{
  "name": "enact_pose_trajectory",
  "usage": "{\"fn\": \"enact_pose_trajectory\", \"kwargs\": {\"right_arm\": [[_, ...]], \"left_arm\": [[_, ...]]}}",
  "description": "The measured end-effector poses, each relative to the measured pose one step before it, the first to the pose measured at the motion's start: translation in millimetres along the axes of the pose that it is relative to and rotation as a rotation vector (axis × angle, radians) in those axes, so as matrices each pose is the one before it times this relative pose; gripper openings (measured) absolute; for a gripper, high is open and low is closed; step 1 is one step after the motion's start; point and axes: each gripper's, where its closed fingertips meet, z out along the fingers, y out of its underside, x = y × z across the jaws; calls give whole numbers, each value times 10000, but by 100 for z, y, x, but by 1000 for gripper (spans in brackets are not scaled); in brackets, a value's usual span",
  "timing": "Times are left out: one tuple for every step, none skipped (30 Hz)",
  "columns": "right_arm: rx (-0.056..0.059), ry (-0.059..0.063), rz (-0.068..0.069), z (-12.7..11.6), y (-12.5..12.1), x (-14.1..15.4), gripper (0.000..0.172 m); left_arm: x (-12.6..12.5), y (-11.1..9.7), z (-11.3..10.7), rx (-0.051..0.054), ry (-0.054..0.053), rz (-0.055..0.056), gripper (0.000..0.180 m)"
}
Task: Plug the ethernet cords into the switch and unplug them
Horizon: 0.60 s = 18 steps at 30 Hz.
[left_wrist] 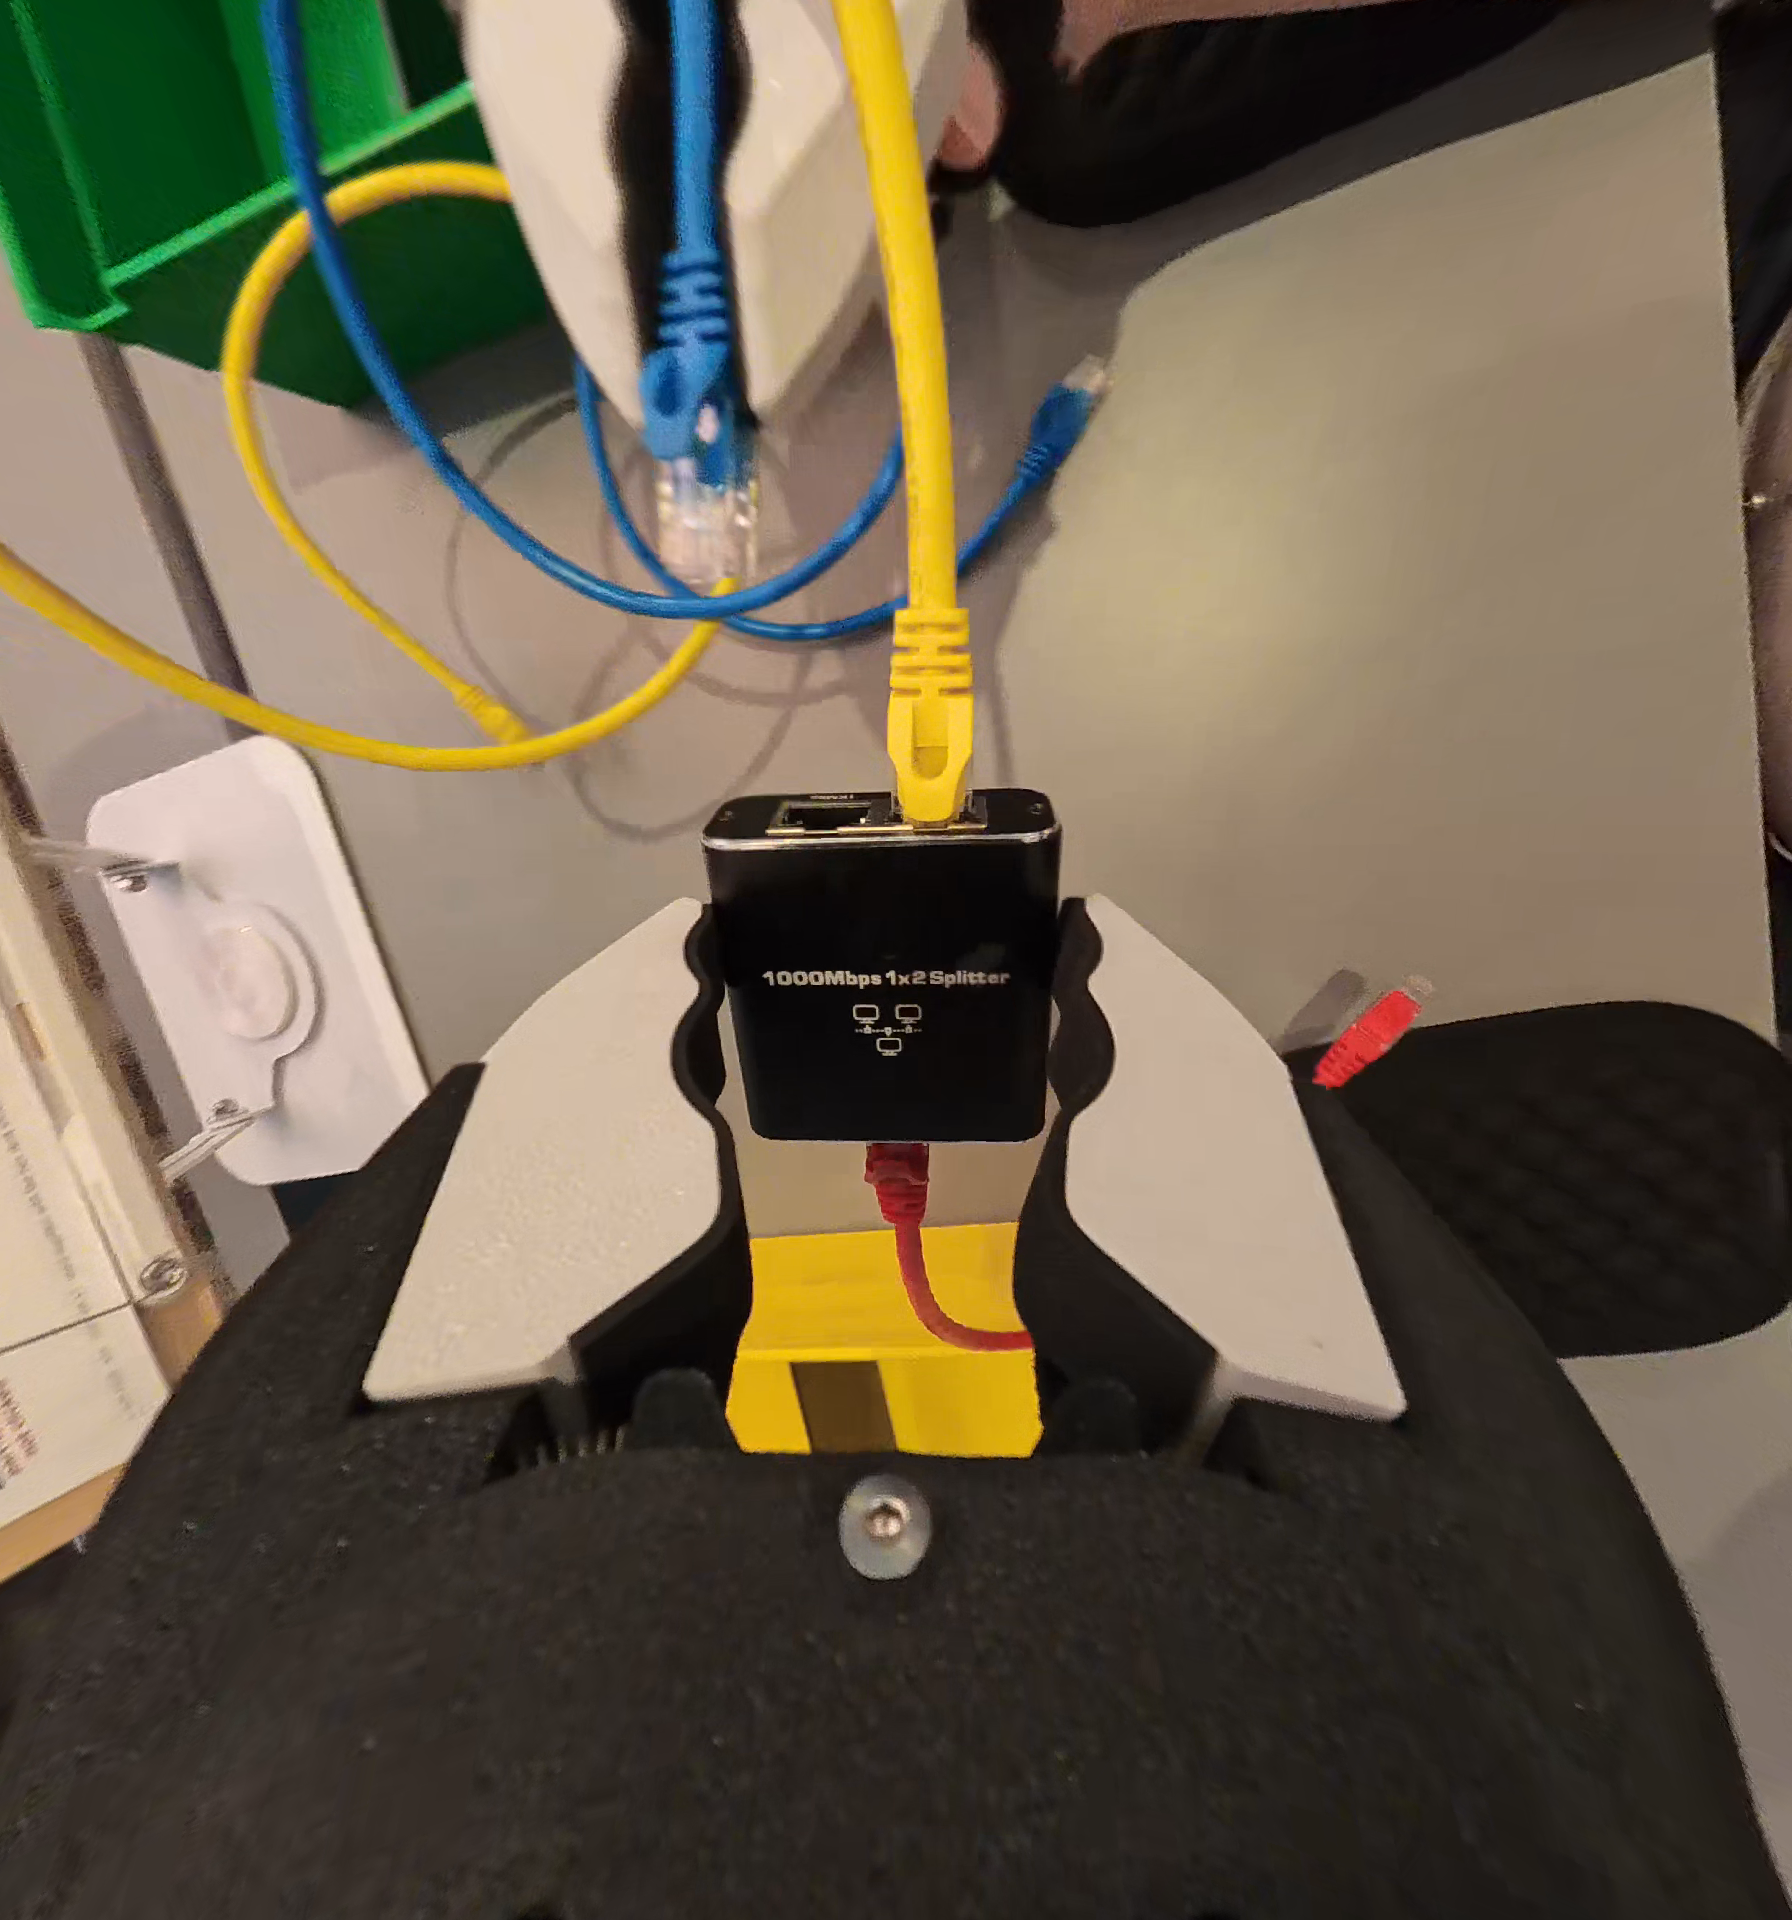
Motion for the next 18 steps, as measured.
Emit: {"fn": "enact_pose_trajectory", "kwargs": {"right_arm": [[44, -146, -44, -96, -103, -175, 13], [-14, -135, -31, -19, 38, -140, 13], [-28, -142, -13, 15, 101, -154, 13], [-46, -142, -10, 78, 143, -181, 13], [-84, -158, -5, 114, 186, -239, 13], [-117, -78, -19, 148, 218, -152, 13], [-104, -13, -53, 162, 185, -100, 13], [-22, -75, -54, 194, 59, -172, 13], [-7, -90, 10, 123, -8, -191, 13], [-73, -47, 0, 86, 81, -109, 13], [-130, 29, -62, 65, 154, -11, 13], [-92, 11, -67, 49, 115, -23, 13], [-61, -30, -7, 55, 76, -65, 13], [-72, 13, -3, 49, 92, 11, 13], [-76, 35, -33, 51, 105, 33, 13], [-57, 6, -49, 52, 95, -14, 13], [-17, 4, -27, 37, 16, -13, 13], [-4, 26, -13, 14, 4, 11, 13]], "left_arm": [[428, -88, 288, -50, 156, 72, 61], [305, -129, 251, -42, 93, 74, 61], [210, -191, 187, 5, 53, 78, 61], [218, -169, 147, -8, 111, 33, 61], [100, -122, 122, -37, 70, 6, 61], [47, -161, 67, 16, 42, 11, 61], [42, -184, 49, 50, 52, -11, 61], [-43, -153, 52, 55, 42, -46, 61], [-33, -124, 44, 36, 34, -52, 61], [-38, -76, 19, 21, 1, 0, 61], [-27, 2, 31, -33, 4, -3, 61], [-52, 53, 27, -63, -15, -8, 61], [-28, 26, 20, -35, -1, -7, 61], [-17, 12, 28, -19, 3, -6, 61], [-39, 33, 40, -43, -5, -19, 61], [-8, 15, 44, -39, 8, -17, 61], [20, -24, 44, -3, 27, -13, 61], [11, 10, 45, -18, 34, -26, 61]]}}
